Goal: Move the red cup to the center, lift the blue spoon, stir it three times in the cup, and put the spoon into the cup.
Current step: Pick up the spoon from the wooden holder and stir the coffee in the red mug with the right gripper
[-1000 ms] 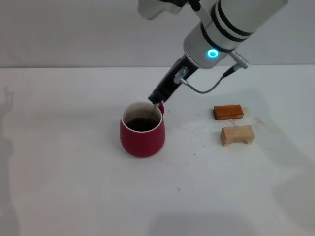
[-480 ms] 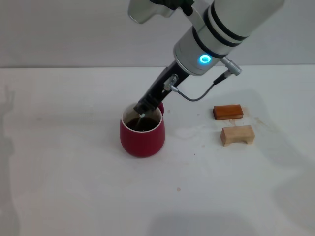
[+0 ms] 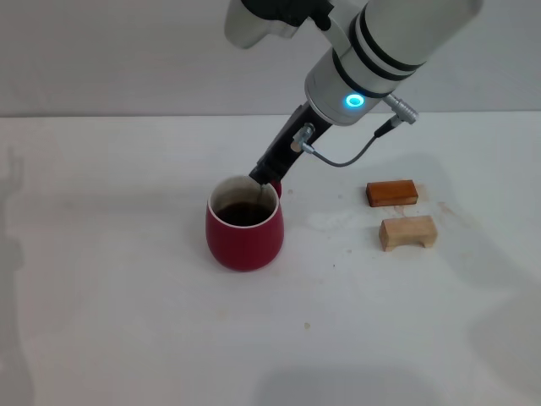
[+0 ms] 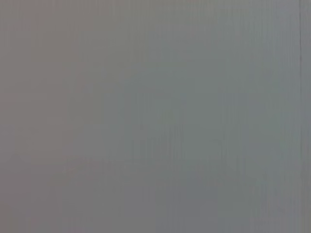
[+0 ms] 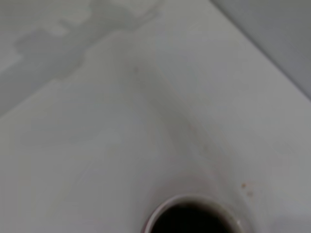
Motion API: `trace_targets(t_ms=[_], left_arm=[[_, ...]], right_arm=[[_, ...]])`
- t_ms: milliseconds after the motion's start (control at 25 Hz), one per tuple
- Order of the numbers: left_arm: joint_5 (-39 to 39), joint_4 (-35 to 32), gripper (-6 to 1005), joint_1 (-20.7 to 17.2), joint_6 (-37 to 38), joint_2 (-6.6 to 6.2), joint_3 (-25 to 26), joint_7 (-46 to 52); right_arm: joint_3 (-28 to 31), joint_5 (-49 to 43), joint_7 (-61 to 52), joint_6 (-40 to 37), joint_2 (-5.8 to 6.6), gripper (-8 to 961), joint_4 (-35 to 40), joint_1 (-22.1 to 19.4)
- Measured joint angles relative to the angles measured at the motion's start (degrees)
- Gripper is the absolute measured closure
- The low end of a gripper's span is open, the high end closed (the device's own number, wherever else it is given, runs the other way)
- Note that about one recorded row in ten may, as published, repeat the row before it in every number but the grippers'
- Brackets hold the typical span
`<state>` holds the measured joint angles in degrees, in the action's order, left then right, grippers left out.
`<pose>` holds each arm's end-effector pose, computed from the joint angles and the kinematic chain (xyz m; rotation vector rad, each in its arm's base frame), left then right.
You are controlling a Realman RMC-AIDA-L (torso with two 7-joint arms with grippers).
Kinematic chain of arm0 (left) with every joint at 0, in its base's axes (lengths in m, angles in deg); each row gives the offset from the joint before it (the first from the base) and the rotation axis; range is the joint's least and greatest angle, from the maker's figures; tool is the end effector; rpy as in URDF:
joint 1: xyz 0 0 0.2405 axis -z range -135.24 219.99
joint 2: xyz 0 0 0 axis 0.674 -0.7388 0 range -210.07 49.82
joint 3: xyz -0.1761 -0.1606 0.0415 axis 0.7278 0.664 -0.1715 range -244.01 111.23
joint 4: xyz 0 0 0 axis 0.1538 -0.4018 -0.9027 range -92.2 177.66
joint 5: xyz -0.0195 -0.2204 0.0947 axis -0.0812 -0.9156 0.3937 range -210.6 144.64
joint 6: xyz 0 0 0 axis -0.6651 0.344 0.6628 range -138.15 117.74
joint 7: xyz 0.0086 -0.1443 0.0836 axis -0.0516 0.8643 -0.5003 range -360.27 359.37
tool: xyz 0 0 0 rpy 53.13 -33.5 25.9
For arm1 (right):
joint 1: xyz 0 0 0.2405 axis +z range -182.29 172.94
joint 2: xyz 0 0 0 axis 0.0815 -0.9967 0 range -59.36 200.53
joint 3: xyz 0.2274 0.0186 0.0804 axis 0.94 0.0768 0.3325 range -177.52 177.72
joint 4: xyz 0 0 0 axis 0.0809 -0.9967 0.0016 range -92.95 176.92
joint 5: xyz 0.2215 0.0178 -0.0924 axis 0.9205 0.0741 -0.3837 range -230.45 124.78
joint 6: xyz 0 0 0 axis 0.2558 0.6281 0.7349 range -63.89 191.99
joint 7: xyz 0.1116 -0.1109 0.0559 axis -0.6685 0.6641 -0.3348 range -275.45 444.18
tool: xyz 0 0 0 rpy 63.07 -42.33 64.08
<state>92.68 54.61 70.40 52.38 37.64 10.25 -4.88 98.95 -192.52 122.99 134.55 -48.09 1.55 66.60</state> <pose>-0.3700 0.3938 0.0643 -1.1007 -0.5853 -0.5774 0.0312 0.4515 -0.0958 -2.7779 0.5091 -0.4075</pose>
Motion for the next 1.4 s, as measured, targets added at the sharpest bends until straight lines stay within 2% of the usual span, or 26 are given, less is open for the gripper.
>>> trace_targets(t_ms=[320, 440, 720, 840, 1040, 1400], left_arm=[[-0.2, 0.0, 175, 0.1, 0.0, 0.00, 0.0, 0.0], [-0.2, 0.0, 174, 0.2, 0.0, -0.04, 0.0, 0.0], [-0.2, 0.0, 174, 0.5, 0.0, -0.08, 0.0, 0.0], [-0.1, 0.0, 174, 0.5, 0.0, -0.09, 0.0, 0.0], [-0.1, 0.0, 174, 0.4, 0.0, -0.09, 0.0, 0.0], [-0.1, 0.0, 174, 0.5, 0.1, -0.08, 0.0, 0.0]], right_arm=[[0.3, 1.4, 1.2, 6.1, -0.04, 781, -1.2, 0.4], [0.1, 4.5, 2.5, 4.2, -0.06, 777, -1.3, 0.3], [-1.5, 2.2, 0.8, -2.0, -0.08, 768, 0.2, 0.4], [-1.6, -0.8, -0.5, -0.8, -0.04, 764, 0.0, 0.3], [-1.6, -0.5, -0.1, 3.4, -0.03, 758, -1.2, -0.3], [-4.2, 2.2, 0.1, 3.9, -0.16, 746, -2.3, -0.5]])
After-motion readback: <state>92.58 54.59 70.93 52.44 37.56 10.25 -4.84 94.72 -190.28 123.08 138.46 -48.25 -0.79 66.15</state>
